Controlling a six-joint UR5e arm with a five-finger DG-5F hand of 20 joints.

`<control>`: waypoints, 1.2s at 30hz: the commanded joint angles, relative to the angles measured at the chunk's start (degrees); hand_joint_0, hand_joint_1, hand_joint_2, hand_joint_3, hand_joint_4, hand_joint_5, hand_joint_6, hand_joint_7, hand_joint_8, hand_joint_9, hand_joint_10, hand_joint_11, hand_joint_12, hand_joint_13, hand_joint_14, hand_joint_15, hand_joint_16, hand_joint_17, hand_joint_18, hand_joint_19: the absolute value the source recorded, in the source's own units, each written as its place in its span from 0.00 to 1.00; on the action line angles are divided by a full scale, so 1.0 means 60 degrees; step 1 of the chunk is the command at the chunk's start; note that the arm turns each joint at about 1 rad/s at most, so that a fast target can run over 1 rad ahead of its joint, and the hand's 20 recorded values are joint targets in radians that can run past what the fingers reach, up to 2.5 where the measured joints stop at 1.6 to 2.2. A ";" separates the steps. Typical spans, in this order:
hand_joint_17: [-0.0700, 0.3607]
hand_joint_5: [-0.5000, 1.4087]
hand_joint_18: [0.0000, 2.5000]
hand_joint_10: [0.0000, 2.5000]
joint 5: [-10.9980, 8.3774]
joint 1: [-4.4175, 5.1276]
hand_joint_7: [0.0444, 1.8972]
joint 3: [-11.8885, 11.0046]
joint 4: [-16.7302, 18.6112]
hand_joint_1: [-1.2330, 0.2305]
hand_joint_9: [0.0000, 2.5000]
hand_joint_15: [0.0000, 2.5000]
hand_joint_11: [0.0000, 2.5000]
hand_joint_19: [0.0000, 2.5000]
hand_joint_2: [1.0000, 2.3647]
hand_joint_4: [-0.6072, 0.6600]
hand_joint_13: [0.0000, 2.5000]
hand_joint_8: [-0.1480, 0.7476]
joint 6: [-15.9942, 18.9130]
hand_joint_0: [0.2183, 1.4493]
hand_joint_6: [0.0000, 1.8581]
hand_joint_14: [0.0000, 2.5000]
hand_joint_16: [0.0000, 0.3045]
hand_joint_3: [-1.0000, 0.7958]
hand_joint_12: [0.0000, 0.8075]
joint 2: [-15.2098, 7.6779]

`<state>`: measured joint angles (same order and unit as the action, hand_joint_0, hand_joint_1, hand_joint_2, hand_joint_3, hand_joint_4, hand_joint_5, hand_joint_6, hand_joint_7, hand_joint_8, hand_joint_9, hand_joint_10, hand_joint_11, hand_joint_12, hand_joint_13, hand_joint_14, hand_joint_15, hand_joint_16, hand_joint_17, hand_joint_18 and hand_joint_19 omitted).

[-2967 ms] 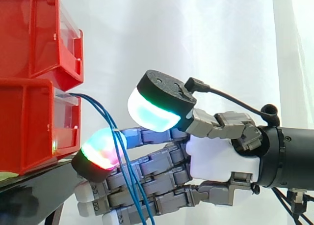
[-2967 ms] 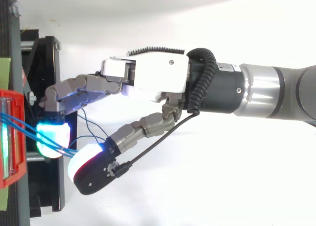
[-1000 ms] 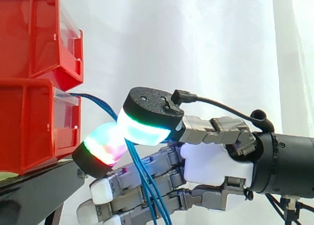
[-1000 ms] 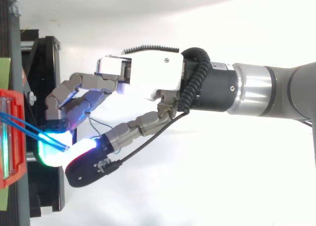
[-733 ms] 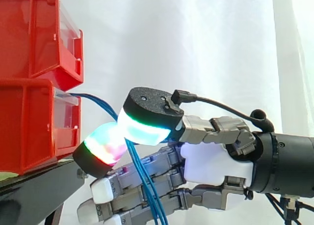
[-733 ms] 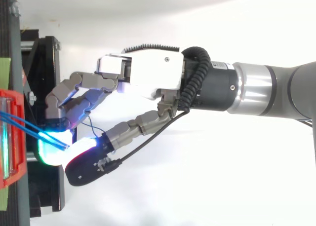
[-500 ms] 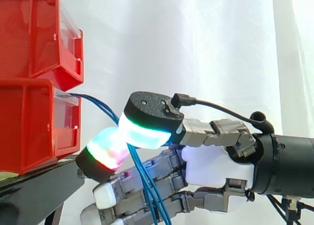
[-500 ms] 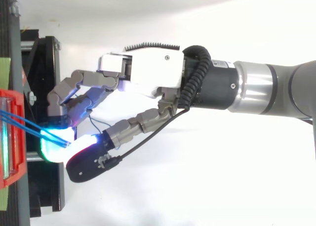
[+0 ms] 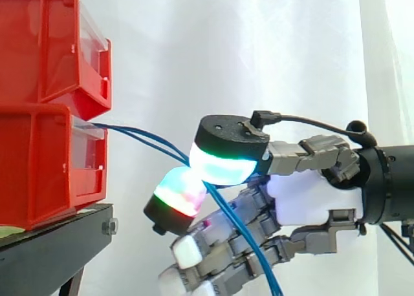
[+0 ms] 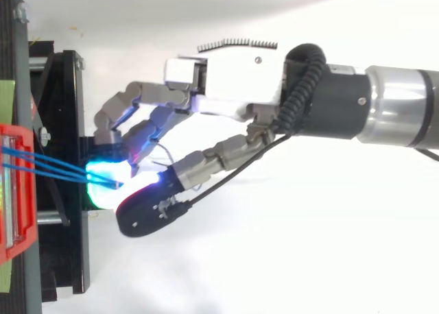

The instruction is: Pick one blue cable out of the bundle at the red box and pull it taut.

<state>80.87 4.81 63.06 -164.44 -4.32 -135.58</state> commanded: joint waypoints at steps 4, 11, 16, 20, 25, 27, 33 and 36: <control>0.41 0.19 0.24 0.00 0.0116 -0.0099 0.56 0.0007 -0.1963 0.25 0.36 0.07 0.17 0.09 0.01 0.57 0.25 0.62 -0.0012 0.38 0.50 0.00 0.16 0.41 0.45 0.0418; 0.41 0.19 0.25 0.00 0.0233 -0.0172 0.60 0.0007 -0.2359 0.23 0.36 0.07 0.18 0.09 0.01 0.56 0.25 0.63 -0.0041 0.40 0.49 0.00 0.16 0.40 0.45 0.0652; 0.41 0.19 0.25 0.00 0.0219 -0.0157 0.61 0.0007 -0.2344 0.22 0.36 0.07 0.19 0.09 0.01 0.54 0.25 0.63 -0.0070 0.41 0.50 0.00 0.16 0.39 0.45 0.0696; 0.41 0.19 0.25 0.00 0.0219 -0.0157 0.56 0.0007 -0.2344 0.23 0.36 0.06 0.19 0.09 0.01 0.54 0.25 0.62 -0.0070 0.43 0.50 0.00 0.16 0.33 0.45 0.0696; 0.41 0.19 0.25 0.00 0.0204 -0.0172 0.47 0.0007 -0.2315 0.23 0.35 0.06 0.18 0.09 0.00 0.65 0.24 0.61 -0.0070 0.37 0.49 0.00 0.16 0.28 0.44 0.0696; 0.41 0.19 0.24 0.00 0.0204 -0.0172 0.46 0.0007 -0.2315 0.24 0.35 0.07 0.18 0.10 0.00 0.65 0.24 0.60 -0.0070 0.32 0.49 0.00 0.16 0.28 0.44 0.0696; 0.43 0.19 0.24 0.00 0.0189 -0.0172 0.45 0.0007 -0.2315 0.37 0.35 0.07 0.17 0.11 0.00 0.65 0.24 0.62 -0.0070 0.24 0.47 0.00 0.17 0.28 0.47 0.0696; 0.43 0.19 0.24 0.00 0.0189 -0.0172 0.46 0.0007 -0.2315 0.41 0.35 0.07 0.16 0.12 0.00 0.63 0.24 0.62 -0.0070 0.24 0.47 0.00 0.17 0.28 0.47 0.0696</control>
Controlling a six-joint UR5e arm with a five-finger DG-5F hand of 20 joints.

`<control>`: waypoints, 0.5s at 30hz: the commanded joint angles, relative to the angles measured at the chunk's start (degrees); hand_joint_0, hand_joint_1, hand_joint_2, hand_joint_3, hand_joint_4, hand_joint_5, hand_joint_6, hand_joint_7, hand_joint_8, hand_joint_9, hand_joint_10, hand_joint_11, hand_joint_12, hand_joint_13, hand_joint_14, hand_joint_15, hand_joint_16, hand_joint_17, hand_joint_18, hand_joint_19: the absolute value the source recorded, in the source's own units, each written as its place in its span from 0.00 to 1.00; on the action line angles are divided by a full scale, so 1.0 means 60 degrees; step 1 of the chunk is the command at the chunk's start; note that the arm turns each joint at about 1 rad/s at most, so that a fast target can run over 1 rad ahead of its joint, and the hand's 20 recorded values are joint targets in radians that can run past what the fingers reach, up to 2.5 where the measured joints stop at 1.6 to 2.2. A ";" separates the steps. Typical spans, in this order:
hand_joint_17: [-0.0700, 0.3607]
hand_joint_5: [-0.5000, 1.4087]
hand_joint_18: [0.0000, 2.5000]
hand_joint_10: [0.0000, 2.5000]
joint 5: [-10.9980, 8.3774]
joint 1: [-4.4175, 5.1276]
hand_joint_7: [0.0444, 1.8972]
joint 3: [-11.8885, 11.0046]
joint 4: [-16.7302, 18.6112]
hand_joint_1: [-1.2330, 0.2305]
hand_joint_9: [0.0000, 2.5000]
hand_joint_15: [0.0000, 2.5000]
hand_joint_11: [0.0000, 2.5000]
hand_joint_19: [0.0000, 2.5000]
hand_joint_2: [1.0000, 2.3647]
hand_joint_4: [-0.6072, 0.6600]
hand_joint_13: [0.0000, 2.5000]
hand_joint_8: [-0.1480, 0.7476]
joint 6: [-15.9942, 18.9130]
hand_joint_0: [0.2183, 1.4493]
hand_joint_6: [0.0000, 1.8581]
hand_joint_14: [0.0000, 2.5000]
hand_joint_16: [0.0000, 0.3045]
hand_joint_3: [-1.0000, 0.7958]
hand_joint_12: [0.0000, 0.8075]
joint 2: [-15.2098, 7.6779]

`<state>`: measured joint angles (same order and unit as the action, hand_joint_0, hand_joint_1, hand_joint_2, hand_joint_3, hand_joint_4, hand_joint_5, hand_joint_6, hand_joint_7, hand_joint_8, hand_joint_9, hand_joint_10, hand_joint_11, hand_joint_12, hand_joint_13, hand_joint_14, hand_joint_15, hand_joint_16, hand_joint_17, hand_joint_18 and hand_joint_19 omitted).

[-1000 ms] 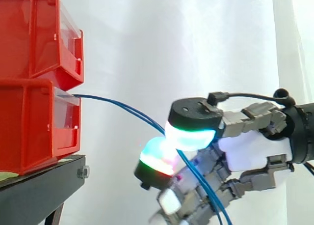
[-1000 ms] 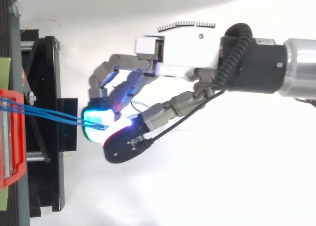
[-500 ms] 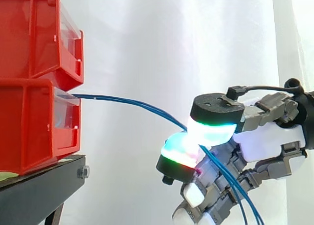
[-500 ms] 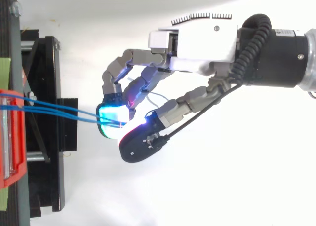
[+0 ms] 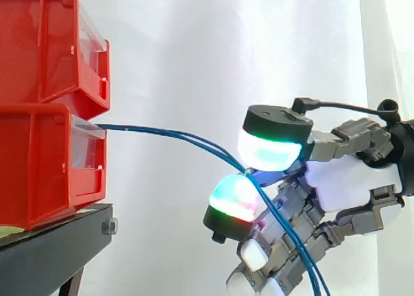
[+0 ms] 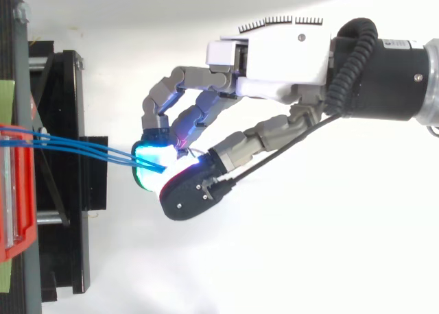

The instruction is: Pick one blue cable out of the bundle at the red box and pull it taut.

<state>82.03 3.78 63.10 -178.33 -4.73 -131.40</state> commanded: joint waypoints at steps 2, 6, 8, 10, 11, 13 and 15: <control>0.42 0.19 0.23 0.00 -0.0004 -0.0001 0.46 0.0000 0.0015 0.42 0.35 0.07 0.16 0.12 0.00 0.62 0.23 0.61 -0.0017 0.27 0.47 0.00 0.16 0.28 0.46 0.0000; 0.41 0.19 0.23 0.00 -0.0004 -0.0001 0.48 0.0000 0.0015 0.38 0.35 0.07 0.17 0.12 0.01 0.60 0.23 0.61 -0.0017 0.31 0.48 0.00 0.16 0.36 0.45 0.0000; 0.41 0.19 0.23 0.00 -0.0004 -0.0001 0.49 0.0000 0.0015 0.36 0.35 0.07 0.17 0.12 0.01 0.61 0.24 0.61 -0.0017 0.32 0.48 0.00 0.16 0.39 0.45 0.0000; 0.42 0.20 0.25 0.00 -0.0004 -0.0001 0.49 0.0000 0.0015 0.32 0.37 0.07 0.19 0.11 0.01 0.61 0.25 0.62 -0.0017 0.33 0.49 0.00 0.16 0.42 0.45 0.0000; 0.41 0.20 0.25 0.00 -0.0004 -0.0001 0.50 0.0000 0.0015 0.32 0.37 0.07 0.19 0.11 0.01 0.61 0.25 0.62 -0.0017 0.33 0.49 0.00 0.16 0.42 0.45 0.0000; 0.41 0.20 0.25 0.00 -0.0004 -0.0001 0.53 0.0000 0.0029 0.28 0.37 0.07 0.20 0.11 0.01 0.58 0.25 0.62 -0.0031 0.35 0.49 0.00 0.16 0.44 0.45 0.0000; 0.41 0.20 0.26 0.00 -0.0004 -0.0001 0.59 0.0000 0.0029 0.24 0.38 0.07 0.20 0.10 0.01 0.54 0.26 0.63 -0.0017 0.37 0.49 0.00 0.16 0.46 0.45 0.0000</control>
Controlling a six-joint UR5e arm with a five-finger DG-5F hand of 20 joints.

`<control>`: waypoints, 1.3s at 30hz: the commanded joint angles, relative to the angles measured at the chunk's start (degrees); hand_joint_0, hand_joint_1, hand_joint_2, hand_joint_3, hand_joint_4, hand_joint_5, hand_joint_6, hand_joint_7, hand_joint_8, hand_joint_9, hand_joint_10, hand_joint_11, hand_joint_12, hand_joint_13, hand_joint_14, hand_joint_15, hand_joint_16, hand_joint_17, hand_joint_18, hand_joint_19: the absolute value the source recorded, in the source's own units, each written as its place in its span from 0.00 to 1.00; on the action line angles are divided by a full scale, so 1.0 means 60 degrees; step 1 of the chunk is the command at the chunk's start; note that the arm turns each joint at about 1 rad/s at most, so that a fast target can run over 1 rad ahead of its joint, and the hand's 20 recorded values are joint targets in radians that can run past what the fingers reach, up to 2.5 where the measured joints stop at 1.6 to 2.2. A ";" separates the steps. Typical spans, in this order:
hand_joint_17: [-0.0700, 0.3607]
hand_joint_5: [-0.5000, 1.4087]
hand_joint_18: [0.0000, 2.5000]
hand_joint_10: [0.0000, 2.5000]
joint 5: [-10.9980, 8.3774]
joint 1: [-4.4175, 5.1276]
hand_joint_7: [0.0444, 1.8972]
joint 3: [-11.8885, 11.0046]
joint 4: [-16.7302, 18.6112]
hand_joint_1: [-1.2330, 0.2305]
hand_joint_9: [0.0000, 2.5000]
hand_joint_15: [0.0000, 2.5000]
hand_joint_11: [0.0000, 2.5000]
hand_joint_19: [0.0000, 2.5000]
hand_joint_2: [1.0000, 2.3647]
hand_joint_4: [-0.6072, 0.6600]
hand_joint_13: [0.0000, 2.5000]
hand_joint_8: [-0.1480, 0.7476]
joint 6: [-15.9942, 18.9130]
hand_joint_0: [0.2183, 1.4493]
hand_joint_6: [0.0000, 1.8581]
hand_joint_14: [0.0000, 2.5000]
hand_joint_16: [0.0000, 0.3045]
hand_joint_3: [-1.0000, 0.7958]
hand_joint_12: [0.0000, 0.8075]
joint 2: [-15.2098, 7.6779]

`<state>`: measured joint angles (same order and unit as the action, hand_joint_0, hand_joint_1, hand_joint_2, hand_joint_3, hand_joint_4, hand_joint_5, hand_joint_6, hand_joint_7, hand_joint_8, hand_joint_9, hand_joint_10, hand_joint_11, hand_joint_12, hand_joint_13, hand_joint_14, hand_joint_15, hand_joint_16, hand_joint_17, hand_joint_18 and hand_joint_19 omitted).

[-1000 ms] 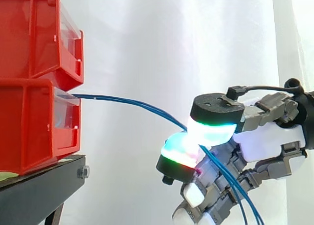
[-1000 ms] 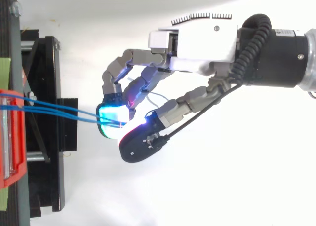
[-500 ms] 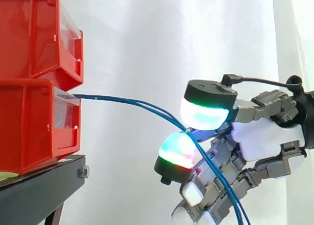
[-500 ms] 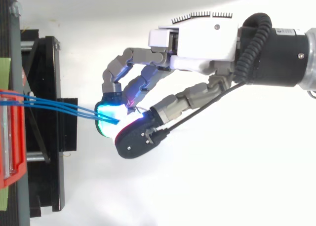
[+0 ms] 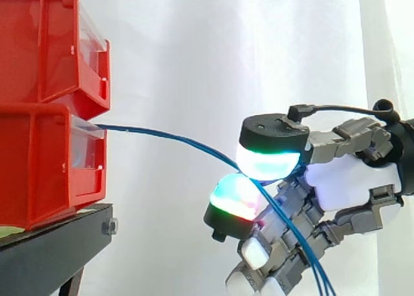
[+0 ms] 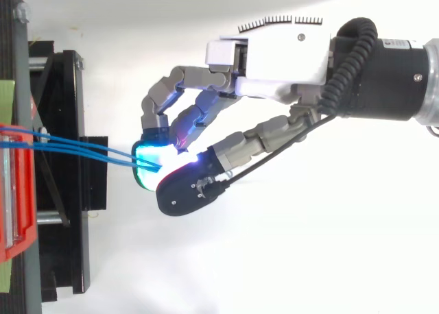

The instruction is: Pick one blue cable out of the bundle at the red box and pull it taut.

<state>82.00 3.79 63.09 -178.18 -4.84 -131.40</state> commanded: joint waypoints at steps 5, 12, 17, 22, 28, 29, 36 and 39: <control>0.41 0.19 0.27 0.00 0.0000 -0.0001 0.81 -0.0012 0.0005 0.21 0.39 0.07 0.21 0.10 0.01 0.57 0.27 0.65 0.0045 0.45 0.49 0.00 0.15 0.47 0.45 0.0000; 0.40 0.17 0.24 0.00 0.0000 0.0014 0.73 -0.0012 0.0005 0.24 0.35 0.07 0.21 0.11 0.00 0.45 0.25 0.56 0.0045 0.54 0.51 0.00 0.15 0.28 0.43 0.0000; 0.40 0.17 0.26 0.00 0.0000 -0.0001 0.55 -0.0012 0.0005 0.21 0.34 0.06 0.20 0.07 0.00 0.43 0.25 0.47 0.0045 0.46 0.51 0.00 0.15 0.28 0.42 0.0000; 0.41 0.18 0.26 0.00 0.0000 -0.0001 0.46 -0.0012 0.0005 0.18 0.35 0.07 0.20 0.09 0.00 0.48 0.25 0.48 0.0045 0.26 0.51 0.00 0.15 0.28 0.43 0.0000; 0.45 0.19 0.27 0.00 0.0000 -0.0001 0.45 -0.0012 0.0005 0.32 0.37 0.07 0.19 0.10 0.00 0.51 0.25 0.56 0.0045 0.18 0.50 0.00 0.18 0.28 0.49 0.0000; 0.45 0.19 0.27 0.00 0.0000 -0.0001 0.45 -0.0012 0.0005 0.35 0.37 0.07 0.19 0.11 0.00 0.51 0.25 0.56 0.0045 0.18 0.50 0.00 0.18 0.28 0.49 0.0000; 0.41 0.19 0.22 0.00 0.0000 -0.0001 0.50 -0.0012 0.0005 0.47 0.36 0.09 0.20 0.14 0.01 0.51 0.23 0.56 0.0045 0.30 0.49 0.00 0.16 0.34 0.44 0.0000; 0.44 0.18 0.23 0.00 0.0000 -0.0001 0.47 -0.0012 0.0005 0.44 0.36 0.08 0.21 0.13 0.01 0.54 0.23 0.60 0.0016 0.30 0.50 0.00 0.18 0.42 0.49 0.0000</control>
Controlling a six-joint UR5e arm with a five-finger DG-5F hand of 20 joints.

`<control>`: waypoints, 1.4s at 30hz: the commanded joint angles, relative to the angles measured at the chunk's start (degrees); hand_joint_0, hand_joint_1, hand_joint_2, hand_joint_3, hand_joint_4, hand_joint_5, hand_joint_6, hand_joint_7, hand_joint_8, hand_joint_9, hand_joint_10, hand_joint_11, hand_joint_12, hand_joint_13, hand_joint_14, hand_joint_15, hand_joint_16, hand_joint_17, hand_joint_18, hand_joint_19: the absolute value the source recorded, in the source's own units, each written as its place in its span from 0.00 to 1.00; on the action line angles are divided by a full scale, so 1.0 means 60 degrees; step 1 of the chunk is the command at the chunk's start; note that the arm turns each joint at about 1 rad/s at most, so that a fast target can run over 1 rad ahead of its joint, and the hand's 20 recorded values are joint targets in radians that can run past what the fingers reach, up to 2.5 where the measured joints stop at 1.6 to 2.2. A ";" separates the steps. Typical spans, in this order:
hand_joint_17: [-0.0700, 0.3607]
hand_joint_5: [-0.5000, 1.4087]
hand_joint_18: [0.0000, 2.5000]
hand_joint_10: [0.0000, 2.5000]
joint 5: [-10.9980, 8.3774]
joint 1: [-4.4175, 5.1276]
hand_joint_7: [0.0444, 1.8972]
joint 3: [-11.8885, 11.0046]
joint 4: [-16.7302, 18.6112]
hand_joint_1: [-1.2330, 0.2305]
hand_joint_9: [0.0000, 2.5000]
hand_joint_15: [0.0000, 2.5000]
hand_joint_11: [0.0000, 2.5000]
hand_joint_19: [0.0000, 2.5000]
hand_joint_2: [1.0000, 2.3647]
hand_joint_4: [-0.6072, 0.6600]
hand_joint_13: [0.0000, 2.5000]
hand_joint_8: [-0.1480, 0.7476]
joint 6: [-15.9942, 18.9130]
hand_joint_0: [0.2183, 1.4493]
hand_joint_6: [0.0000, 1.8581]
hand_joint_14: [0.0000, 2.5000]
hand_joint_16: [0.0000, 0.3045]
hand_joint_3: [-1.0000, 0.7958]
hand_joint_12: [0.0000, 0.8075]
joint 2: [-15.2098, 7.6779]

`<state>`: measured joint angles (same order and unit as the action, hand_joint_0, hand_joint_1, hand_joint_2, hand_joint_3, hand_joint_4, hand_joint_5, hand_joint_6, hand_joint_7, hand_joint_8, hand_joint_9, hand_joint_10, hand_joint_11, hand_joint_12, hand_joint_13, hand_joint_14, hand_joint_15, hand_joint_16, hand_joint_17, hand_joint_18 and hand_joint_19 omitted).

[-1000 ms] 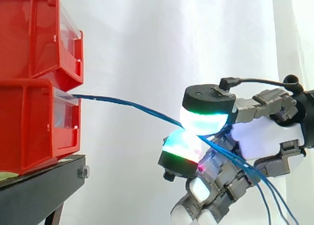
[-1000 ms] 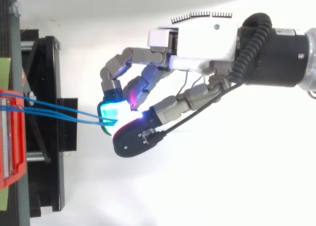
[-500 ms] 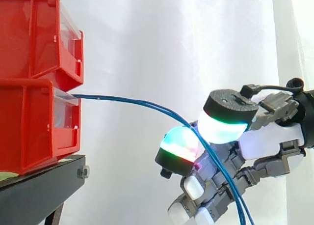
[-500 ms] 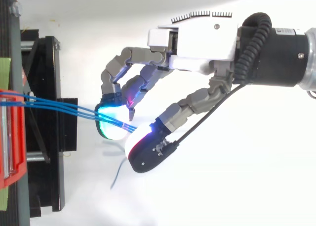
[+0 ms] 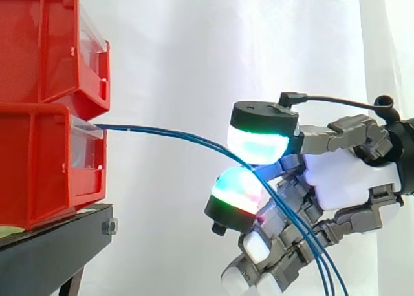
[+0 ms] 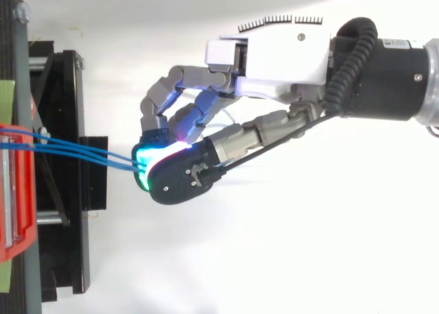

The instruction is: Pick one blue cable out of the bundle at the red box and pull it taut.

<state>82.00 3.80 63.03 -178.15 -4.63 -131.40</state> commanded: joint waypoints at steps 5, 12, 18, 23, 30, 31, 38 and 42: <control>0.46 0.18 0.25 0.00 0.0000 -0.0003 0.46 -0.0002 0.0000 0.35 0.36 0.08 0.24 0.12 0.01 0.57 0.25 0.62 -0.0004 0.32 0.51 0.00 0.19 0.48 0.50 0.0000; 0.42 0.18 0.24 0.00 0.0000 -0.0003 0.44 0.0012 0.0029 0.31 0.36 0.08 0.24 0.12 0.01 0.59 0.24 0.59 -0.0019 0.33 0.51 0.00 0.16 0.37 0.45 0.0000; 0.44 0.18 0.23 0.00 0.0000 -0.0003 0.45 -0.0002 0.0132 0.44 0.36 0.09 0.23 0.13 0.00 0.58 0.24 0.60 -0.0033 0.25 0.50 0.00 0.17 0.28 0.47 0.0000; 0.43 0.18 0.22 0.00 0.0000 -0.0003 0.46 0.0012 0.0146 0.43 0.36 0.09 0.24 0.13 0.00 0.57 0.23 0.60 -0.0048 0.27 0.49 0.00 0.17 0.31 0.46 0.0000; 0.44 0.18 0.24 0.00 0.0000 -0.0003 0.46 -0.0002 0.0146 0.31 0.37 0.09 0.25 0.12 0.01 0.56 0.25 0.61 -0.0048 0.33 0.51 0.00 0.17 0.46 0.47 0.0000; 0.44 0.18 0.24 0.00 0.0000 -0.0003 0.48 -0.0002 0.0146 0.29 0.37 0.08 0.25 0.12 0.01 0.55 0.25 0.61 -0.0048 0.34 0.51 0.00 0.17 0.46 0.47 0.0000; 0.42 0.17 0.25 0.00 0.0000 0.0012 0.49 -0.0002 0.0146 0.26 0.36 0.09 0.26 0.11 0.01 0.52 0.25 0.59 -0.0048 0.40 0.51 0.00 0.16 0.41 0.45 0.0000; 0.43 0.18 0.24 0.00 0.0000 0.0012 0.45 -0.0002 0.0146 0.36 0.37 0.09 0.25 0.13 0.00 0.59 0.25 0.60 -0.0048 0.27 0.50 0.00 0.17 0.28 0.46 0.0000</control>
<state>82.00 3.80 63.04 -177.28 -4.92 -131.40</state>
